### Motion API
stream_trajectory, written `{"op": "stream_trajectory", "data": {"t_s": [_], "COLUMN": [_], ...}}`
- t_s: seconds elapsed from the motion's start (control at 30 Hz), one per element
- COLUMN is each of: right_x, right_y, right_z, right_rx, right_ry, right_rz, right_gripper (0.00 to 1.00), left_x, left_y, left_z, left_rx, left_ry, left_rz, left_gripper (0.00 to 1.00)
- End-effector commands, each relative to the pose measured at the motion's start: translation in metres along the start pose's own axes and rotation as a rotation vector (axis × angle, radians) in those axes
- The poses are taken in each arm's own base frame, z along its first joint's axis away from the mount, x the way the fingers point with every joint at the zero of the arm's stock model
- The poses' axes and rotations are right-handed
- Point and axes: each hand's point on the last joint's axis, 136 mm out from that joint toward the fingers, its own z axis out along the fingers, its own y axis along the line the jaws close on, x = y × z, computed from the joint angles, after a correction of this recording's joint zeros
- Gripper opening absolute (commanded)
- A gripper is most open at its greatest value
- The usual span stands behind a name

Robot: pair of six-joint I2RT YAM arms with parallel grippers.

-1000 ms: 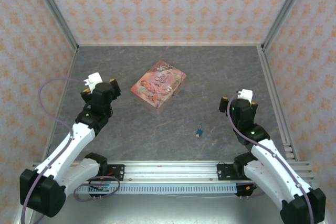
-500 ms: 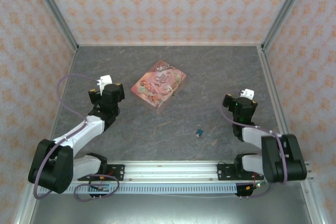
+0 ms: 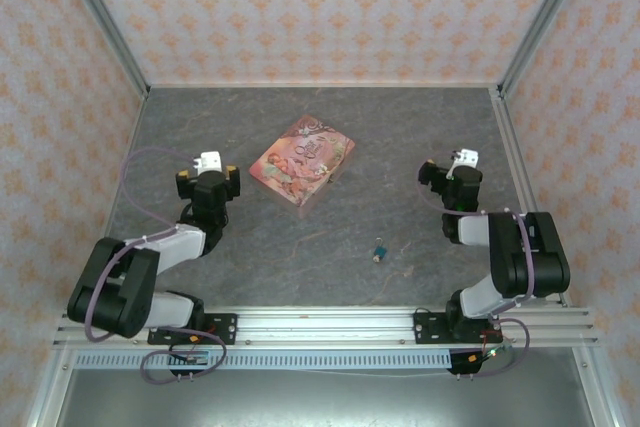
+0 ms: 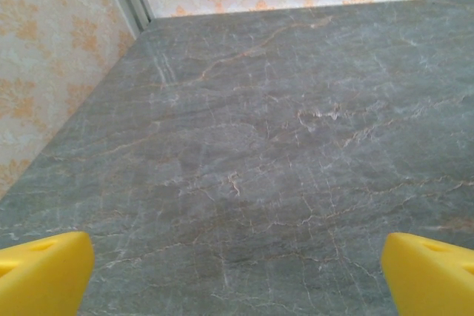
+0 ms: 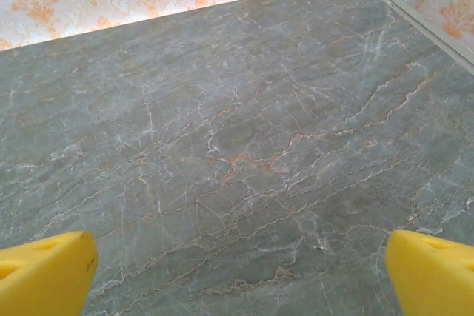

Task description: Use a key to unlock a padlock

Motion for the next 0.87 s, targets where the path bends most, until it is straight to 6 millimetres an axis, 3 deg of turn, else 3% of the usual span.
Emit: {"op": "stream_trajectory", "data": {"t_s": [0.0,0.23,0.83], "right_x": [0.004,0.004,0.004], "right_y": [-0.004,-0.005,-0.005], "right_z": [0.001,0.001,0.001], "right_rx": [0.013,0.015,0.034], "right_ry": [0.022,0.024,0.023], "right_rz": [0.004,0.002,-0.008], "right_gripper": [0.99,0.99,0.99], "left_x": [-0.008,0.006,0.005], "left_y": [-0.005,0.012,0.012], "left_z": [0.008,0.030,0.030], "left_rx": [0.051,0.032,0.028], "left_ry": [-0.076,0.007,-0.003], "left_rz": [-0.029,-0.124,-0.116], "left_gripper": [0.98,1.00,1.00]}}
